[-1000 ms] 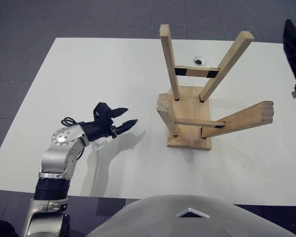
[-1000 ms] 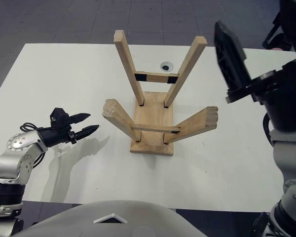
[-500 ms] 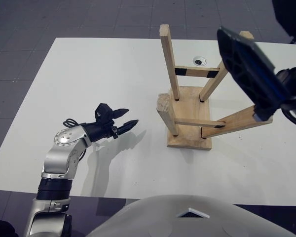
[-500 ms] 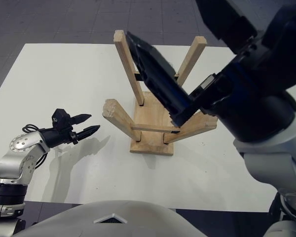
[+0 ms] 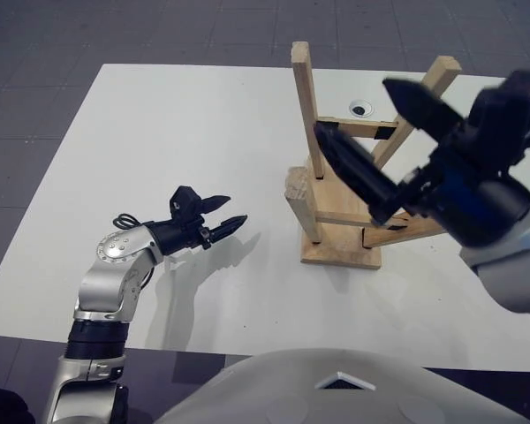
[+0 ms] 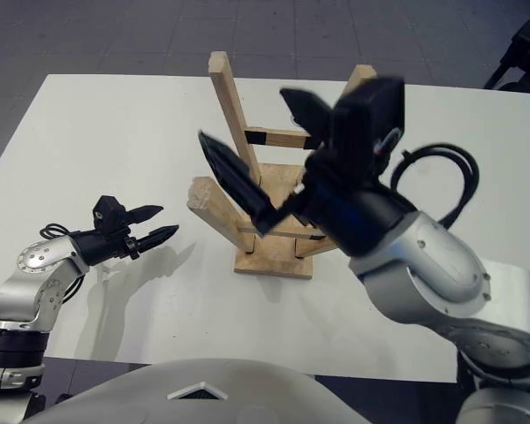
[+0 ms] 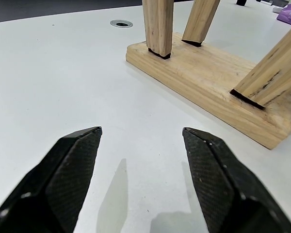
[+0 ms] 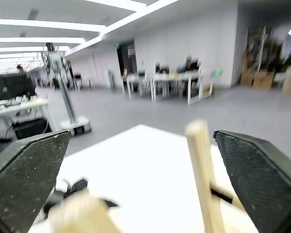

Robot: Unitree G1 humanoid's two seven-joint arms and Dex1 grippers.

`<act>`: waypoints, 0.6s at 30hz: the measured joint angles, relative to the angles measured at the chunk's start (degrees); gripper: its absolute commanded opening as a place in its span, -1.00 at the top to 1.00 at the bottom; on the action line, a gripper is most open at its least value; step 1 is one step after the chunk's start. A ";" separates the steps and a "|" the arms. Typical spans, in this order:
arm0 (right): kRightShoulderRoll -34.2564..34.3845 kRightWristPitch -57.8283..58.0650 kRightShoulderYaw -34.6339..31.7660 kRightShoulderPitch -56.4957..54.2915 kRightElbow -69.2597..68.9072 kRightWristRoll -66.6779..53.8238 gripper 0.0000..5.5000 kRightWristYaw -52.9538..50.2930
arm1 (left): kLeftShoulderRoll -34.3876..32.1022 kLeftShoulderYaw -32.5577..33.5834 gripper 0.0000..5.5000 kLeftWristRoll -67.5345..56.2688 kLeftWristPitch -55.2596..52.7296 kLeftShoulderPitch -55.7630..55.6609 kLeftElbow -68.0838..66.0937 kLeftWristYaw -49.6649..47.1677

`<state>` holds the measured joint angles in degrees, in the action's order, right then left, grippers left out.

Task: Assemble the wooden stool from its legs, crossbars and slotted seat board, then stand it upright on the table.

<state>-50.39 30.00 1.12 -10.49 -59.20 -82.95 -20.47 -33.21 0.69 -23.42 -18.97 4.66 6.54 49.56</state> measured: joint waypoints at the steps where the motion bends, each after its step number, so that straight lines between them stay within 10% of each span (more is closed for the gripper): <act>1: -1.08 -0.44 -2.15 3.10 -0.31 0.21 -0.98 2.77 | 0.00 0.01 -0.13 0.01 -0.18 -0.03 0.03 0.00; 18: -1.75 -13.35 -30.07 20.59 -0.33 3.52 -0.98 15.72 | 0.05 -0.26 -0.13 0.05 -0.29 -0.42 -0.64 0.05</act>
<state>-52.14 16.65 -28.96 10.10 -59.53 -79.43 -4.75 -33.16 0.44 -23.37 -19.26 4.23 5.90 49.60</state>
